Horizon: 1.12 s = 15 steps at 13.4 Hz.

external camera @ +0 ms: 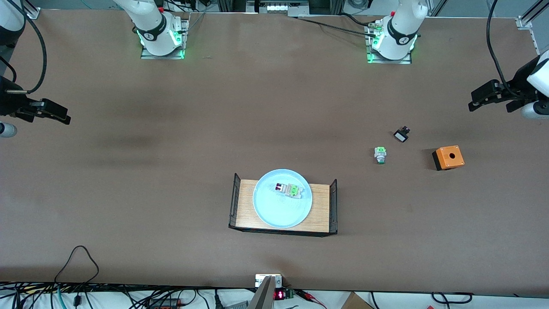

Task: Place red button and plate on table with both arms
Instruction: 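Move the left gripper toward the wooden tray and plate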

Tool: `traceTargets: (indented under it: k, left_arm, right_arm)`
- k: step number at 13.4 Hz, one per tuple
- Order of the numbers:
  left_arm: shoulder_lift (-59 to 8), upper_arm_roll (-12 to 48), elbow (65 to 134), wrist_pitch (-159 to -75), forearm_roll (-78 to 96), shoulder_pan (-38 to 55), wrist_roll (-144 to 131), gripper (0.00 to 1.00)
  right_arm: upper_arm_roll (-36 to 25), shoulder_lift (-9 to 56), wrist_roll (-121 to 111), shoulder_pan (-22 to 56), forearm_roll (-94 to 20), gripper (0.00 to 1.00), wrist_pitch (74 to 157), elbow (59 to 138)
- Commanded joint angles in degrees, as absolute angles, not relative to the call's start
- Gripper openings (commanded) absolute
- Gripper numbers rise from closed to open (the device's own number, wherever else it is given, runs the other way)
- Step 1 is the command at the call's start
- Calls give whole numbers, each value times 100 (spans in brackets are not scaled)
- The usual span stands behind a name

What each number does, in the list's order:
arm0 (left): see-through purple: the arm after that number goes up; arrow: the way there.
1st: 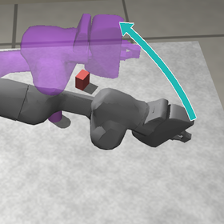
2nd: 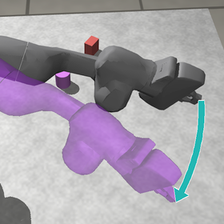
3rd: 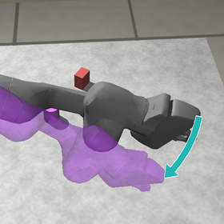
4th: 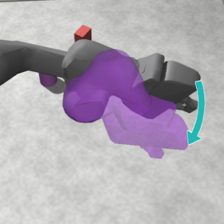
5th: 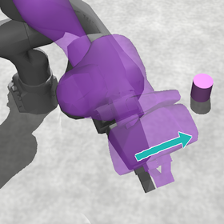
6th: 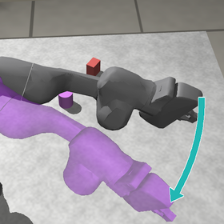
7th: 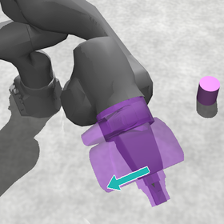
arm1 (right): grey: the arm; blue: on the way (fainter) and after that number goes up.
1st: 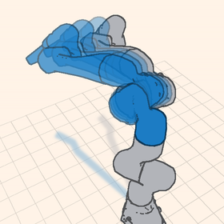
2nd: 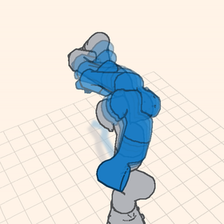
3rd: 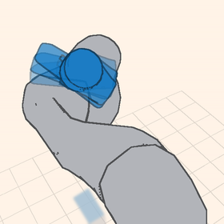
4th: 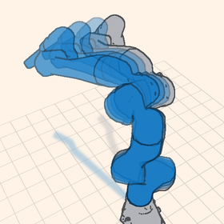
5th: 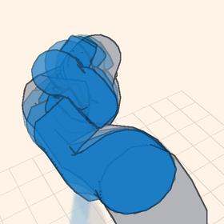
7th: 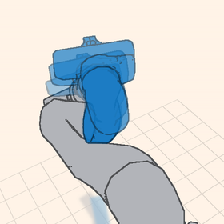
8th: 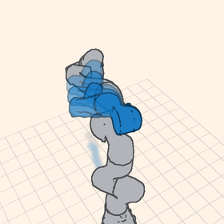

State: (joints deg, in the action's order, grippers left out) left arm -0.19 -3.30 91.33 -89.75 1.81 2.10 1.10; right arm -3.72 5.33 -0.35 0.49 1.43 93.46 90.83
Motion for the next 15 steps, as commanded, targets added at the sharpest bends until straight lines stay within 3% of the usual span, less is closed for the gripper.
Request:
traceTargets:
  k: [1, 10, 15]
  left_arm:
    - [-18, -378, 8991, -8842, 44, 272, 61, 100]
    - [-263, -361, 9035, -8457, 44, 281, 44, 100]
    - [-903, -299, 8422, -8341, 621, 544, -1849, 100]
  right_arm:
    - [-369, 439, -123, 35, 70, 100, 9264, 9088]
    - [-360, 439, -114, 44, 70, 100, 9264, 9079]
    - [-369, 448, -114, 18, 53, 100, 9264, 9088]
